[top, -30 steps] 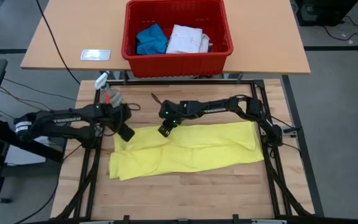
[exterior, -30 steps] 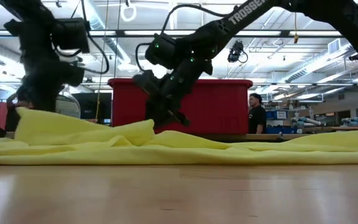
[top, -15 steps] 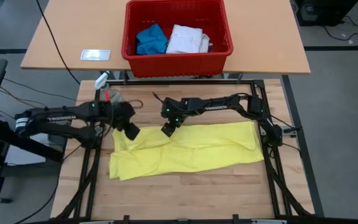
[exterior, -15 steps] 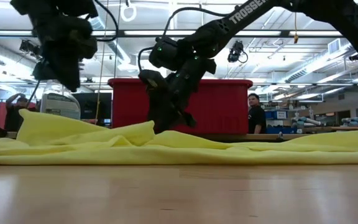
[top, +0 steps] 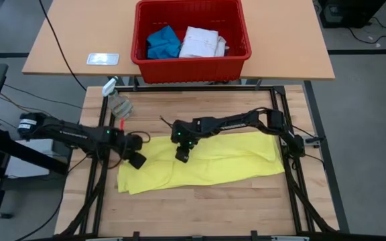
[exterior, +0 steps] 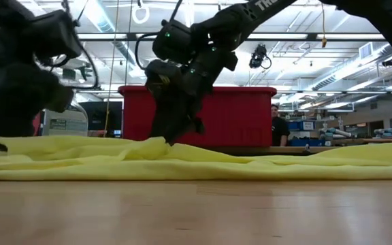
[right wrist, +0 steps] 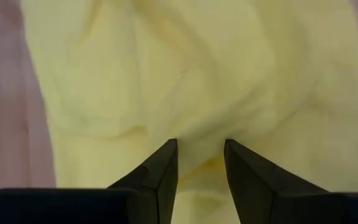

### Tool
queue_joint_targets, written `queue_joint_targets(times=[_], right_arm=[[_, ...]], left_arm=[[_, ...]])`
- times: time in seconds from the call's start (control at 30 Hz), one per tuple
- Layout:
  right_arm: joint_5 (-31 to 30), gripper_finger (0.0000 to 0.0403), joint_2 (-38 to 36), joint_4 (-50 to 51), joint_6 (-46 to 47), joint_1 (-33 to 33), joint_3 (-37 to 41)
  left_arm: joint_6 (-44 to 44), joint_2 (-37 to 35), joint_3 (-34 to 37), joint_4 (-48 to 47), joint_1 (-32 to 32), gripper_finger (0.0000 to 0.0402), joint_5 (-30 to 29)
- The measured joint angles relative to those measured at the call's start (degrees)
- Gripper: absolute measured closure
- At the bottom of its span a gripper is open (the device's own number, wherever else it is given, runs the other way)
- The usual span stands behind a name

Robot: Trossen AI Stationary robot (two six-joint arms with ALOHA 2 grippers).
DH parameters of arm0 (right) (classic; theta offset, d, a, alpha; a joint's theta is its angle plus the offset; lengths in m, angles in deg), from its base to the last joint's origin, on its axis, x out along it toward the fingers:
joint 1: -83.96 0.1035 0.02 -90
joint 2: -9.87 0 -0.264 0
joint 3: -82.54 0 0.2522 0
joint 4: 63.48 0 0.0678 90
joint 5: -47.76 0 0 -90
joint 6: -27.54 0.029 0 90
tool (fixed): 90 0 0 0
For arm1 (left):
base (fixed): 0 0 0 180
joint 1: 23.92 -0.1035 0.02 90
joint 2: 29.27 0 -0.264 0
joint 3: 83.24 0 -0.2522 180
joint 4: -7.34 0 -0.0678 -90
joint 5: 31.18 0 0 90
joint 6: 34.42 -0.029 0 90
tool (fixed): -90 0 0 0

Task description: Fold Laundry from Bin

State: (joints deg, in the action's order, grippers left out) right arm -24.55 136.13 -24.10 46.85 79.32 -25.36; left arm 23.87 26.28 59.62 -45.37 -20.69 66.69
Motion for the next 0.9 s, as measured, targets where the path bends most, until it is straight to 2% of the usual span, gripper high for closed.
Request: queue_joint_targets(times=[0.2, 0.43, 0.57, 0.67, 0.77, 0.83, 0.9], right_arm=[[-2.3, 0.0267, 0.0, -0.4, 0.0, 0.9, 4.6], [0.1, 0.0286, -2.0, 2.4, -2.6, 0.7, 5.3], [-2.0, 0.0293, -6.2, 3.7, -5.6, -1.2, 5.3], [-5.9, 0.0298, -7.9, 9.0, -8.9, -3.3, 5.2], [-8.0, 0.0303, -8.7, 12.9, -12.2, -5.5, 7.1], [-8.1, 0.0308, -10.4, 12.6, -13.6, -6.9, 10.6], [-8.1, 0.0313, -12.8, 12.5, -14.0, -8.1, 14.9]], left_arm=[[5.3, 0.0, 0.8, -0.3, 2.2, 0.0311, 0.3], [5.4, -0.1, -4.5, -1.1, 0.4, 0.0311, -0.3], [3.7, -0.1, -8.6, -3.8, -0.7, 0.0311, -1.9], [3.6, -0.1, -11.1, -4.0, -1.5, 0.0311, -3.0], [4.0, -0.1, -10.9, 2.0, -1.1, 0.0311, -6.8], [5.8, 0.9, -8.4, 9.4, 0.3, 0.0316, -11.9], [7.3, 2.9, -5.2, 16.5, 1.1, 0.0323, -13.2]])
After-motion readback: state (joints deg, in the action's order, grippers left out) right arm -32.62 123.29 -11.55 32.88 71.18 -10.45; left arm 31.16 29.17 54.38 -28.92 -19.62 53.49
